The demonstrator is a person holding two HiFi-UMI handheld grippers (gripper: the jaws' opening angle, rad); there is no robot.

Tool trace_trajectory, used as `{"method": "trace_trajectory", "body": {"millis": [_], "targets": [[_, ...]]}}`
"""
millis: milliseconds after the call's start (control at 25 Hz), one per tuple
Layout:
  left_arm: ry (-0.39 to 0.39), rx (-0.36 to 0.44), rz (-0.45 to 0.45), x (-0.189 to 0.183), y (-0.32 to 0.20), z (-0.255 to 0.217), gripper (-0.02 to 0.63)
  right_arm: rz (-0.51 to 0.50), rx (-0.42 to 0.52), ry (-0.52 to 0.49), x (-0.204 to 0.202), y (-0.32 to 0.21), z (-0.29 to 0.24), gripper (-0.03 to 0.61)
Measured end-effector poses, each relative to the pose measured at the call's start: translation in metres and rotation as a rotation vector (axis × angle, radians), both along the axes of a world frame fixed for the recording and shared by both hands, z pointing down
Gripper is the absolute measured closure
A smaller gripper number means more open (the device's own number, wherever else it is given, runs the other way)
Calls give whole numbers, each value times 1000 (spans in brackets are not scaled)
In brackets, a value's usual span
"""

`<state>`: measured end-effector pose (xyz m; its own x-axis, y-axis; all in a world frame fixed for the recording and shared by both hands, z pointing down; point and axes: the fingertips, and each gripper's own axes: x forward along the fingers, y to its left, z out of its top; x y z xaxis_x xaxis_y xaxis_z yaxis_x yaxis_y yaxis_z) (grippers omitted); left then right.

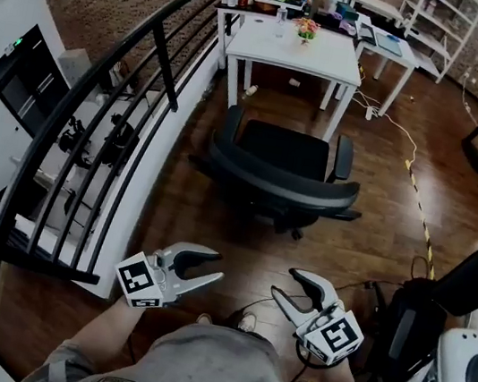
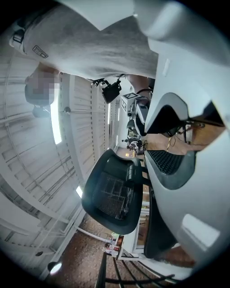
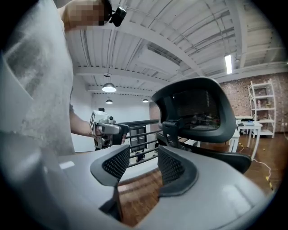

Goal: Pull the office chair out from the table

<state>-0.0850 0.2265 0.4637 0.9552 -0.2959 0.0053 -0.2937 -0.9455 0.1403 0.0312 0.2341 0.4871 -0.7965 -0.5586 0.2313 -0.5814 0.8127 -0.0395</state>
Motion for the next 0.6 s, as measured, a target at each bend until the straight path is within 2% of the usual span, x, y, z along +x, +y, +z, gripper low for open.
{"method": "trace_trajectory", "body": {"millis": [160, 360, 600], "targets": [[-2, -21, 74, -9, 19, 5, 509, 16, -40, 3, -26, 21, 7, 387], [18, -62, 127, -20, 37, 10, 514, 19, -81, 20, -51, 45, 14, 394], [21, -106, 161, -8, 60, 24, 518, -22, -137, 18, -56, 73, 33, 397]]}}
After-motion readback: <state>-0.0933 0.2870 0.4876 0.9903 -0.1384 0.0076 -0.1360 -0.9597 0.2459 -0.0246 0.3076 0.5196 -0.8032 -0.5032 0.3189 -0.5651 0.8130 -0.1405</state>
